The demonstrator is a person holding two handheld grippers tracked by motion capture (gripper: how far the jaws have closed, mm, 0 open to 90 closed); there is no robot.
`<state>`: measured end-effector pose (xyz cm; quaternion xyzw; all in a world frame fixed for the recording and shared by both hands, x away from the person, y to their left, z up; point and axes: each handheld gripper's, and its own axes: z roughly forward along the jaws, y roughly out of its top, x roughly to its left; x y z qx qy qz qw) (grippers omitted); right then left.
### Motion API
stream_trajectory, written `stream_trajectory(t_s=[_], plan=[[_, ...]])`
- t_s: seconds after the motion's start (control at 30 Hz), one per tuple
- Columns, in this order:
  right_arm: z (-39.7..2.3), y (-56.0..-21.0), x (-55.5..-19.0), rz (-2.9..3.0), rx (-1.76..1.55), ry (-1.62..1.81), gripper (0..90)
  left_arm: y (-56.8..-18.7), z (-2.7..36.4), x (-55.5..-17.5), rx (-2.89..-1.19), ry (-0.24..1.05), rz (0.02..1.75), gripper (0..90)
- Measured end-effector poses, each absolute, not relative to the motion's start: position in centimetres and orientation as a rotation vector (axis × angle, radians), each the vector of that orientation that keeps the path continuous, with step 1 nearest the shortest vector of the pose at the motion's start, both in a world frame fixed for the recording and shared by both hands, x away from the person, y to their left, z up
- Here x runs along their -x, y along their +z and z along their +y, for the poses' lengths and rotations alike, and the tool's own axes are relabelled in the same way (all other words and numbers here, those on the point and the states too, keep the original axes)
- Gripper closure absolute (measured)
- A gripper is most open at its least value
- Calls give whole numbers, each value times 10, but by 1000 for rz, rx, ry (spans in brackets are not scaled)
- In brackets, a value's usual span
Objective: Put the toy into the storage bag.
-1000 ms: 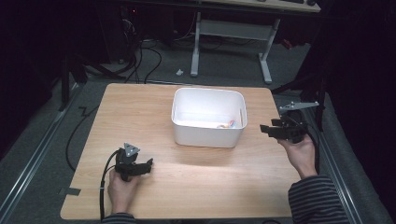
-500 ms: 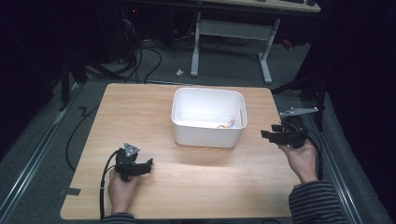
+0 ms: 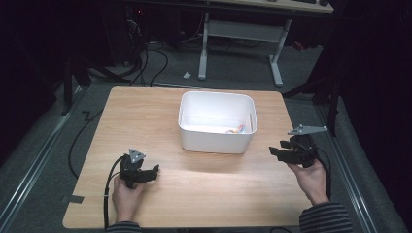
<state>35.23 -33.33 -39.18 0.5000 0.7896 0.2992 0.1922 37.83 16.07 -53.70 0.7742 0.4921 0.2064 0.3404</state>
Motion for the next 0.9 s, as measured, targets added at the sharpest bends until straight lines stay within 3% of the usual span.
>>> stream_trajectory(t_s=[0.4, 0.9], plan=[[-337, -428, -350, 2220, -1466, 887, 473, -537, 161, -378, -2015, 537, 1280, 163], [-331, -467, -359, 2239, -1467, 907, 386, -537, 161, -378, -2015, 537, 1280, 163]])
